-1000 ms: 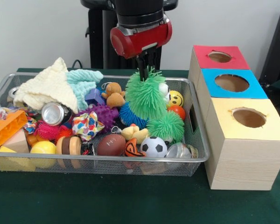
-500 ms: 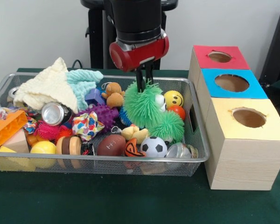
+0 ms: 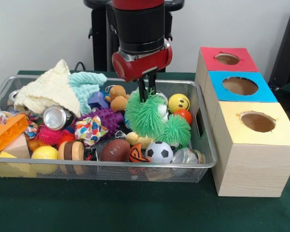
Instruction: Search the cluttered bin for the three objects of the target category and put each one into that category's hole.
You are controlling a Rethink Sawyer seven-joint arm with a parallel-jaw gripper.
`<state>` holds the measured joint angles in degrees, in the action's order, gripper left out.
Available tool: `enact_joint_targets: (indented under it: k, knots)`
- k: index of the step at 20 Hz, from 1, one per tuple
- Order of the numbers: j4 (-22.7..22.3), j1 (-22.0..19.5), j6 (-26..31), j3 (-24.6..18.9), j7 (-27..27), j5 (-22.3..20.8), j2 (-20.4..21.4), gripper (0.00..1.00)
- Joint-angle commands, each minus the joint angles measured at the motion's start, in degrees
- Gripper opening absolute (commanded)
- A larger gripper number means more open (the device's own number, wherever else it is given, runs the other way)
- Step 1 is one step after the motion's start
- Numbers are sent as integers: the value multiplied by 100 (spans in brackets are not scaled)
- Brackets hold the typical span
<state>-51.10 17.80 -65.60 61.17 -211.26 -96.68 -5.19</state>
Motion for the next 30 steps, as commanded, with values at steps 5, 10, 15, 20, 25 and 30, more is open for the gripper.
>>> enact_joint_targets:
  k: [5,10,15,20,25,30]
  knots:
    - [365,-97,201,-726,-287,336,-107,100]
    - [367,-88,202,-723,-280,328,-118,100]
    - [362,-77,352,-676,-112,295,-171,100]
    - [340,-77,411,-262,-171,-176,-524,100]
    - [353,-101,463,149,-317,-551,-802,100]
    - [351,-127,371,376,-306,-840,-988,100]
